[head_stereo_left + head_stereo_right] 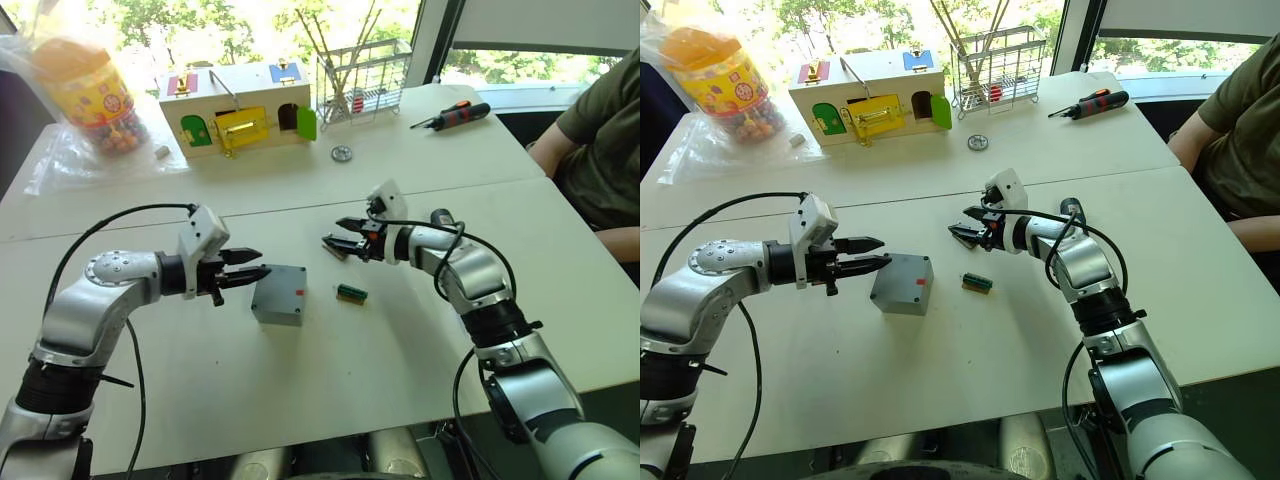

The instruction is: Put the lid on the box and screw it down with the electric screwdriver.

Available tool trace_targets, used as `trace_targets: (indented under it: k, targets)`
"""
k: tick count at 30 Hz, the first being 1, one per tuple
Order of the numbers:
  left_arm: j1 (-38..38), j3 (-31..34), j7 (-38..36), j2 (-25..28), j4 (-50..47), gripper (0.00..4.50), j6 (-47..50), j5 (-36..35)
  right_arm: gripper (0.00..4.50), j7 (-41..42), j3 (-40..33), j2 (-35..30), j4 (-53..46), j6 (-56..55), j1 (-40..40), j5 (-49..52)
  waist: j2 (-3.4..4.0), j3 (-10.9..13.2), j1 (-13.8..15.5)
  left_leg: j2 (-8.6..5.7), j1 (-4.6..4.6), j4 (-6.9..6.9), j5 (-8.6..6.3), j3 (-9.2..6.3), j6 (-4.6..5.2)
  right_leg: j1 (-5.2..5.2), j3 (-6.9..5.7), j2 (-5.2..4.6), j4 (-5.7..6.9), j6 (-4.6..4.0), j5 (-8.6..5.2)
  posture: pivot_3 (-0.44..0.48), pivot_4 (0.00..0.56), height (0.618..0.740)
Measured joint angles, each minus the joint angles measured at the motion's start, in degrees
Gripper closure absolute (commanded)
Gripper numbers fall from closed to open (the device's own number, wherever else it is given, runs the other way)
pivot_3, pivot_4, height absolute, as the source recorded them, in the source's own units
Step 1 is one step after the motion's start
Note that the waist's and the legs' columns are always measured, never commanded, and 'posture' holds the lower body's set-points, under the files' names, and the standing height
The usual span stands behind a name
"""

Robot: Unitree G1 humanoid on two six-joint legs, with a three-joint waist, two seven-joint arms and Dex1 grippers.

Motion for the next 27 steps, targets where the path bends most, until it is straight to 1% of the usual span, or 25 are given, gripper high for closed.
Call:
trace_targets:
  k: [11, 18, 21, 22, 24, 25, 27]
  targets:
    - [0.3, 0.0, 0.8, 0.0, -0.1, 2.64, 0.2, -0.6, 1.78, -0.3, -0.2, 2.1, 6.8, -3.3, -0.9, -3.3, 0.0, 0.0, -0.1, 0.0, 0.0, 0.01, 0.0, 0.0, 0.0, 0.0, 0.0, 0.03, 0.01, 0.0, 0.0, 0.0, 0.15, 0.74]
    - [0.3, -0.1, 0.8, 0.0, 0.7, 2.64, -0.2, -0.4, 1.78, -0.7, -0.5, 3.0, 7.5, -4.0, -1.1, -3.9, 0.0, 0.0, -0.1, 0.0, 0.0, 0.01, 0.0, 0.0, 0.0, 0.0, 0.0, 0.04, 0.01, 0.0, 0.0, 0.0, 0.15, 0.74]
    - [0.5, -0.3, 0.7, -0.1, 0.8, 2.64, -1.0, -0.1, 2.7, -0.7, -0.8, 3.2, 7.6, -4.1, -1.1, -3.9, 0.0, 0.0, -0.1, 0.0, 0.0, 0.01, 0.0, 0.0, 0.0, 0.0, 0.0, 0.04, 0.01, 0.0, 0.0, 0.0, 0.15, 0.74]
    - [0.5, -0.5, 0.7, -0.1, 0.8, 2.64, -1.2, 0.1, 3.16, -0.7, -0.8, 3.2, 7.6, -4.1, -1.1, -4.0, 0.0, 0.0, -0.1, 0.0, 0.0, 0.01, 0.0, 0.0, 0.0, 0.0, 0.0, 0.04, 0.01, 0.0, 0.0, 0.0, 0.15, 0.74]
    - [0.6, -0.6, 0.7, -0.1, 0.8, 2.64, -1.2, 0.2, 4.25, -0.7, -0.8, 3.2, 7.7, -4.3, -1.1, -4.3, 0.0, 0.0, -0.1, 0.0, 0.0, 0.01, 0.0, 0.0, 0.0, 0.0, 0.0, 0.04, 0.01, 0.0, 0.0, 0.0, 0.15, 0.74]
    - [0.6, -0.6, 0.7, -0.1, 0.9, 2.64, -1.2, 0.2, 4.44, -0.7, -0.8, 3.2, 7.9, -4.4, -1.1, -4.4, 0.0, 0.0, -0.1, 0.0, 0.0, 0.01, 0.0, 0.0, 0.0, -0.01, 0.0, 0.04, 0.02, 0.0, 0.0, 0.0, 0.15, 0.74]
    - [0.6, -0.6, 0.7, -0.1, 0.9, 2.64, -1.3, 0.2, 4.44, -0.7, -0.8, 3.2, 8.2, -4.5, -1.1, -4.6, 0.0, 0.0, -0.1, 0.0, 0.0, 0.01, 0.0, 0.0, 0.0, 0.0, 0.0, 0.04, 0.02, 0.0, 0.0, 0.0, 0.15, 0.74]
